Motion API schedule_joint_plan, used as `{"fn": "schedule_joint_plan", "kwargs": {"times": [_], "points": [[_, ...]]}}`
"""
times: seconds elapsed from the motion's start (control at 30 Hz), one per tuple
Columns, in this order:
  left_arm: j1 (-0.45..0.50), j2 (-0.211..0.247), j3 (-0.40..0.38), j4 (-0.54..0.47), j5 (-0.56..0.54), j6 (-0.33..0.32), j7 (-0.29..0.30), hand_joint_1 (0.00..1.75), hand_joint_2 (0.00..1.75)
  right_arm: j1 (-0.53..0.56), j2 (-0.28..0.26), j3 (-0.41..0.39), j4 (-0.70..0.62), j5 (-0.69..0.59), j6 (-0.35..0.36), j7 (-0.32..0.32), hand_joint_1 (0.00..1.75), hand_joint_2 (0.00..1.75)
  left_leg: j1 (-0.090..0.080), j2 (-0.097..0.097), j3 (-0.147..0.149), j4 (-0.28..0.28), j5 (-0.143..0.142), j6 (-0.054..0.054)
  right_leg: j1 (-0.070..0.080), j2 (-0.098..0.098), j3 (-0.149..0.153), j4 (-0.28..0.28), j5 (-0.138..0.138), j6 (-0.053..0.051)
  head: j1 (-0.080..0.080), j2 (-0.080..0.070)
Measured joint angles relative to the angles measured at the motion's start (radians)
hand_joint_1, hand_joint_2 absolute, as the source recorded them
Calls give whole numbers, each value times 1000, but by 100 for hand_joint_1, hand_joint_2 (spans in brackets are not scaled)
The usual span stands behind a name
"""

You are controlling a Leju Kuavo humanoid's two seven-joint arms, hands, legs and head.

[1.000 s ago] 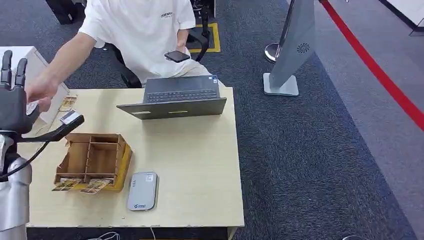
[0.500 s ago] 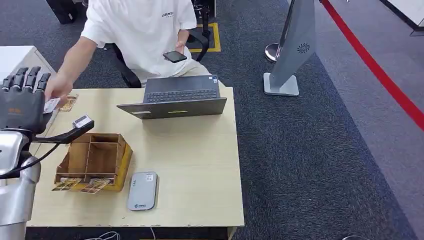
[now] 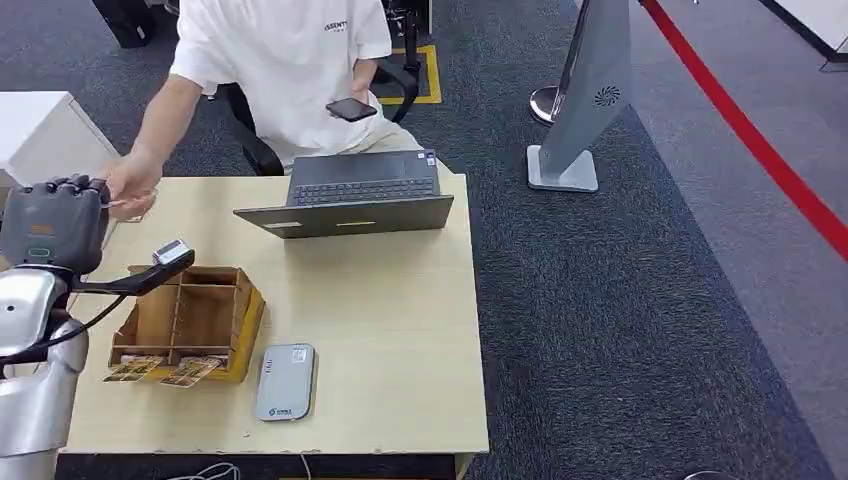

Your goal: Pass the card to the sensor for recognition and then transmit it.

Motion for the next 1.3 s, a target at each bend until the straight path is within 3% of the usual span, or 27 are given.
{"fn": "schedule_joint_plan", "kwargs": {"times": [0.4,0.57,0.8,1.3], "points": [[17,-32,0,-21,18,-14,-5,175,175,-1,0,-19,0,9,-3,5,0,0,0,0,0,0,0,0,0,0,0,0,0,0,0,0],[118,-92,-4,-190,88,50,-76,175,175,1,4,-32,0,11,-8,-3,0,0,-1,1,0,0,-1,1,0,1,0,0,0,1,0,0],[334,-128,-79,-461,125,139,-125,175,175,12,23,-53,0,14,-24,-20,0,0,-1,2,0,0,-4,2,-1,2,-1,-1,-2,2,1,0],[488,-133,-110,-584,162,153,-130,175,175,14,34,-75,0,17,-37,-30,0,0,-1,2,0,0,-4,2,-1,2,0,0,-2,1,1,0]]}}
